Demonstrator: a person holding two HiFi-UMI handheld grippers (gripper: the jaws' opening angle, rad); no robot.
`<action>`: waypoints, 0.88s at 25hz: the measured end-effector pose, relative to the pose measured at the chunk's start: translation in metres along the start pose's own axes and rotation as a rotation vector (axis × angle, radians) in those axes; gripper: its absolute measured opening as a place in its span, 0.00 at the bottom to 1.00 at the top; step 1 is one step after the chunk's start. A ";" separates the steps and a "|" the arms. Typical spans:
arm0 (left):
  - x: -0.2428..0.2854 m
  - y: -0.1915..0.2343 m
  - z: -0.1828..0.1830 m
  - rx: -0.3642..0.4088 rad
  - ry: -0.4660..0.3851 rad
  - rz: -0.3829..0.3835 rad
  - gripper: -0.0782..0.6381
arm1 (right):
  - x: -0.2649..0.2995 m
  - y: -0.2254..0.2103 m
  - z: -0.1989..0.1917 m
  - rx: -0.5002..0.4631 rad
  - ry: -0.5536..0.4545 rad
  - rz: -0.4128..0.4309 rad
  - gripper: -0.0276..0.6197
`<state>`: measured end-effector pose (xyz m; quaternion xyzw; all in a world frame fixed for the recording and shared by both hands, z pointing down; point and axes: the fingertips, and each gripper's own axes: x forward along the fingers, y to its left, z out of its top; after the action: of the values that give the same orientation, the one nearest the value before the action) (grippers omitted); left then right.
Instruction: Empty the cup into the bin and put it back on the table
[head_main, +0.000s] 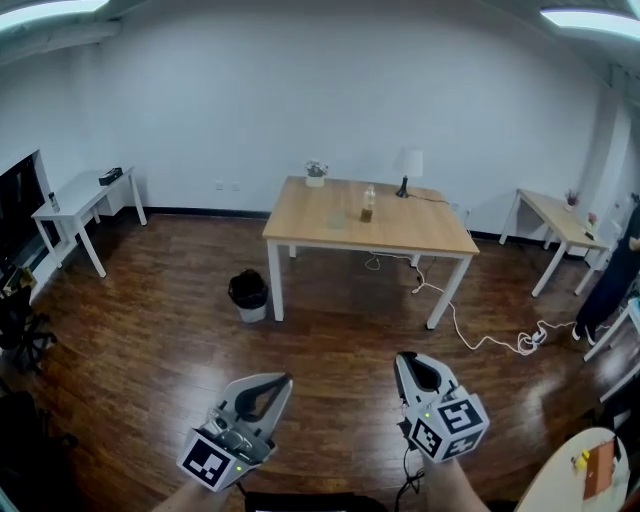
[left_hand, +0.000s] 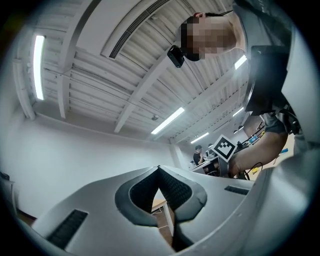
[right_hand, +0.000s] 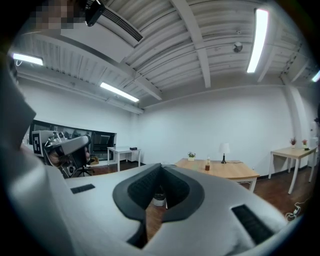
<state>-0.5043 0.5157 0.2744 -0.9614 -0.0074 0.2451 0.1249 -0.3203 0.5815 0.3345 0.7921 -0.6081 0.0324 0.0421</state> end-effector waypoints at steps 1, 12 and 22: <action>0.004 0.003 -0.004 -0.009 0.001 0.003 0.10 | 0.004 -0.002 0.002 -0.003 -0.001 0.001 0.04; 0.073 0.037 -0.068 -0.033 0.037 0.040 0.10 | 0.071 -0.062 -0.001 0.019 -0.015 0.061 0.04; 0.146 0.077 -0.120 -0.025 0.102 0.107 0.10 | 0.141 -0.132 0.012 0.015 -0.036 0.135 0.04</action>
<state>-0.3228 0.4239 0.2887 -0.9731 0.0472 0.2022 0.0998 -0.1568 0.4788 0.3330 0.7500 -0.6605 0.0252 0.0229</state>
